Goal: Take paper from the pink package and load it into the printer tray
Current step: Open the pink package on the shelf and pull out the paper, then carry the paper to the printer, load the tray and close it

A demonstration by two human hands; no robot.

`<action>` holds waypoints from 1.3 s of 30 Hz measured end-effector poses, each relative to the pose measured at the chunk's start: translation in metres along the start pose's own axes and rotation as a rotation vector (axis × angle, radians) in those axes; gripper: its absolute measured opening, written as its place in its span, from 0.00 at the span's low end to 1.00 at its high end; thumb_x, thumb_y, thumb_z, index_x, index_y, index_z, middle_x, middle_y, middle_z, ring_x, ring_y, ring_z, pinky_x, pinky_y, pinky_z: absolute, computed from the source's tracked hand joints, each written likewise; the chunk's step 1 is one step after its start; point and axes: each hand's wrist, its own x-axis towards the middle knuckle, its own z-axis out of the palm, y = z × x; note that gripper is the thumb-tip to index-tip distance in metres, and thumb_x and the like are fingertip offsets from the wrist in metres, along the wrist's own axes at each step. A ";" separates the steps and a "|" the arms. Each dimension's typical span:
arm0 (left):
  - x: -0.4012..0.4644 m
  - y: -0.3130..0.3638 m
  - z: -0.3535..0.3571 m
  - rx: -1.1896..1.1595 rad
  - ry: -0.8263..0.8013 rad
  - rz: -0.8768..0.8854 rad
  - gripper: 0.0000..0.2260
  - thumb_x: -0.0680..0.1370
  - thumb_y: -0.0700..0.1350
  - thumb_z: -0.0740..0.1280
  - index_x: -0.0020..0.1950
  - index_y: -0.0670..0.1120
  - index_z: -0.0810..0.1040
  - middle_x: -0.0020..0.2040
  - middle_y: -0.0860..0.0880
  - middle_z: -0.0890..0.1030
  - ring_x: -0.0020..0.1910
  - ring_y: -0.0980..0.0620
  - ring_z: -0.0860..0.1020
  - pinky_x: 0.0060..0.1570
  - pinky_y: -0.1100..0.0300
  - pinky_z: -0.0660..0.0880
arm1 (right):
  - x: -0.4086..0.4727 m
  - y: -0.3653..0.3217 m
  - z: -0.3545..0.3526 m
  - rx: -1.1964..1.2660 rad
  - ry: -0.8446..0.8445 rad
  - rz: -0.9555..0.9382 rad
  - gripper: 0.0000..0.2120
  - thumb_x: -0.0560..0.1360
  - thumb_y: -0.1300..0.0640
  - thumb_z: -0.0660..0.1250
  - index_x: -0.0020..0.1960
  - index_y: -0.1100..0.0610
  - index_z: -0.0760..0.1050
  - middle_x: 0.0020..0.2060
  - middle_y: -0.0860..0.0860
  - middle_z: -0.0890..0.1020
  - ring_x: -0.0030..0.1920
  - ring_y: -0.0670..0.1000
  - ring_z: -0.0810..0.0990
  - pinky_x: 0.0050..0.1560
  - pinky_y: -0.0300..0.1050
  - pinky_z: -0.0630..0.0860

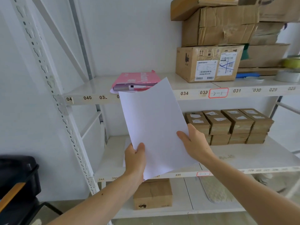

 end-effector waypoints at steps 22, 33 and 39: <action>-0.034 -0.028 0.182 0.069 -0.406 0.069 0.09 0.81 0.43 0.60 0.44 0.54 0.74 0.44 0.53 0.82 0.43 0.52 0.80 0.44 0.55 0.77 | -0.028 0.147 -0.134 0.022 0.324 0.218 0.10 0.80 0.52 0.59 0.53 0.59 0.70 0.42 0.49 0.79 0.40 0.49 0.77 0.34 0.42 0.72; 0.002 -0.032 0.300 0.088 -0.697 0.109 0.08 0.82 0.43 0.60 0.47 0.52 0.76 0.44 0.54 0.83 0.42 0.57 0.81 0.37 0.63 0.76 | 0.001 0.211 -0.189 0.054 0.570 0.359 0.11 0.79 0.53 0.62 0.44 0.60 0.68 0.39 0.54 0.78 0.42 0.58 0.77 0.40 0.51 0.73; 0.014 -0.039 0.362 0.104 -0.853 0.129 0.10 0.82 0.42 0.59 0.47 0.55 0.76 0.42 0.58 0.83 0.38 0.61 0.83 0.32 0.69 0.76 | 0.012 0.243 -0.215 0.055 0.662 0.422 0.11 0.79 0.54 0.61 0.52 0.62 0.72 0.44 0.55 0.81 0.44 0.56 0.80 0.46 0.55 0.77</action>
